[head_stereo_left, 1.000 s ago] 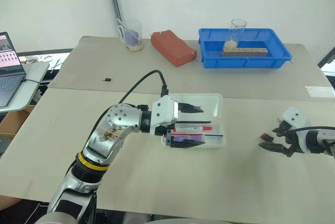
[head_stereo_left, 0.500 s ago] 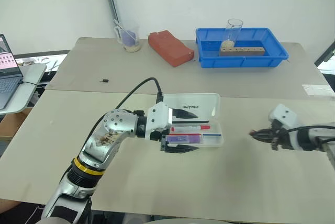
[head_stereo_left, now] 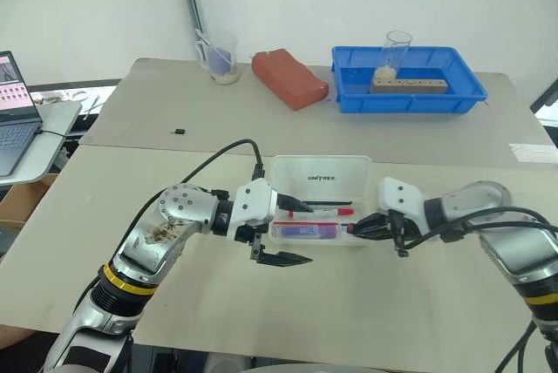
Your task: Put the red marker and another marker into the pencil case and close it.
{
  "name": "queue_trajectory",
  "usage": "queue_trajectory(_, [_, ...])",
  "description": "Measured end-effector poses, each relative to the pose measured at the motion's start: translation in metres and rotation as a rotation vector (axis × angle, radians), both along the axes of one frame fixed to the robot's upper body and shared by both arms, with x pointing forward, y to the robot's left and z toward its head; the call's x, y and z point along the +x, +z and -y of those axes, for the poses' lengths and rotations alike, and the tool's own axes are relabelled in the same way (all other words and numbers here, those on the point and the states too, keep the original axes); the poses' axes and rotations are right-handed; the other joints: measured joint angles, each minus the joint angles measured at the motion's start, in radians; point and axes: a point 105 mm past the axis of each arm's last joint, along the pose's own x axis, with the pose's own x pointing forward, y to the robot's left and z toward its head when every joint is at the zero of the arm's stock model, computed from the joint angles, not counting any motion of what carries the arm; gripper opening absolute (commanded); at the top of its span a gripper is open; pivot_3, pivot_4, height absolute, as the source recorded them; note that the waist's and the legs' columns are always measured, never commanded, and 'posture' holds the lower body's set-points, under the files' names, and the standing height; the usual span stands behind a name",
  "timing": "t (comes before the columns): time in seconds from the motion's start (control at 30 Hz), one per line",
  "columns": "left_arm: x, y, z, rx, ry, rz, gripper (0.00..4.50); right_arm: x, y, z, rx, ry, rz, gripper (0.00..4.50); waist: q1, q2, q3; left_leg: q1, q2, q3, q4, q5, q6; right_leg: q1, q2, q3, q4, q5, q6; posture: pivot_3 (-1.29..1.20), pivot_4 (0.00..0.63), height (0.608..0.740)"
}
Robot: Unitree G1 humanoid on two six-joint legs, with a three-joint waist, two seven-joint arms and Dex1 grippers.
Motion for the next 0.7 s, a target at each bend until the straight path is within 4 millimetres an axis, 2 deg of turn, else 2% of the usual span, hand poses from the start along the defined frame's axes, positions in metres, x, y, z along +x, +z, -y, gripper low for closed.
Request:
queue_trajectory(0.03, [-0.001,0.001,0.0,0.0,-0.001,0.002,4.5,0.0,-0.001,0.0,-0.004,0.001,-0.004,0.23,0.0,0.0,0.0,0.0,0.0,0.0,0.0,0.0,0.0,0.0,0.0,0.0,0.0,0.0,0.0,0.0,0.15,0.74])
queue_trajectory(0.1, [-0.002,0.002,0.001,0.0,0.001,-0.003,4.5,0.0,-0.003,0.002,-0.014,0.001,-0.003,1.25,0.0,0.0,0.0,0.0,0.0,0.0,0.0,0.0,0.0,0.0,0.0,0.0,0.0,0.0,0.0,0.0,0.15,0.74])
queue_trajectory(0.23, [-0.005,0.003,0.001,0.005,0.002,-0.001,4.5,0.002,-0.004,0.004,-0.03,-0.003,0.005,2.57,0.0,0.0,0.0,0.0,0.0,0.0,0.0,0.0,0.0,0.0,0.0,0.0,0.0,0.0,0.0,0.0,0.15,0.74])
queue_trajectory(0.37, [-0.004,-0.002,-0.005,0.019,0.031,-0.023,4.5,0.002,0.004,0.002,-0.003,-0.013,0.022,3.9,0.0,0.0,0.0,0.0,0.0,0.0,0.0,0.0,0.0,0.0,0.0,0.0,0.0,0.0,0.0,0.0,0.15,0.74])
queue_trajectory(0.47, [0.002,-0.002,-0.017,0.037,0.079,-0.044,4.5,-0.003,0.024,-0.002,0.106,-0.065,0.028,3.9,0.0,-0.001,0.001,0.001,0.0,0.0,0.0,0.0,0.0,0.0,0.0,0.0,0.0,0.0,0.0,0.0,0.15,0.74])
queue_trajectory(0.57, [0.029,0.004,-0.035,-0.011,0.233,-0.082,3.66,-0.007,0.054,-0.01,0.27,-0.133,0.07,3.95,0.002,-0.002,0.001,0.001,0.0,-0.001,0.0,0.0,0.0,0.001,0.0,-0.001,0.001,0.0,0.0,0.0,0.15,0.74])
queue_trajectory(0.63, [0.063,0.014,-0.042,-0.098,0.384,-0.101,2.74,-0.006,0.068,-0.014,0.348,-0.194,0.116,3.95,0.009,-0.002,0.001,0.001,0.0,-0.002,0.001,0.0,0.0,-0.002,-0.001,-0.002,0.001,0.0,0.0,0.0,0.15,0.74])
queue_trajectory(0.67, [0.074,0.019,-0.046,-0.125,0.434,-0.1,2.46,-0.006,0.072,-0.016,0.364,-0.201,0.13,3.95,0.009,-0.003,0.001,0.001,0.0,-0.002,0.001,0.0,0.0,-0.004,-0.001,-0.002,0.001,0.0,0.001,0.0,0.15,0.74])
queue_trajectory(0.7, [0.093,0.027,-0.05,-0.177,0.51,-0.11,2.01,-0.005,0.076,-0.017,0.383,-0.235,0.15,3.95,0.009,-0.002,0.0,0.0,0.0,-0.002,0.0,0.0,0.0,-0.004,0.0,-0.002,0.001,0.0,0.0,0.0,0.15,0.74])
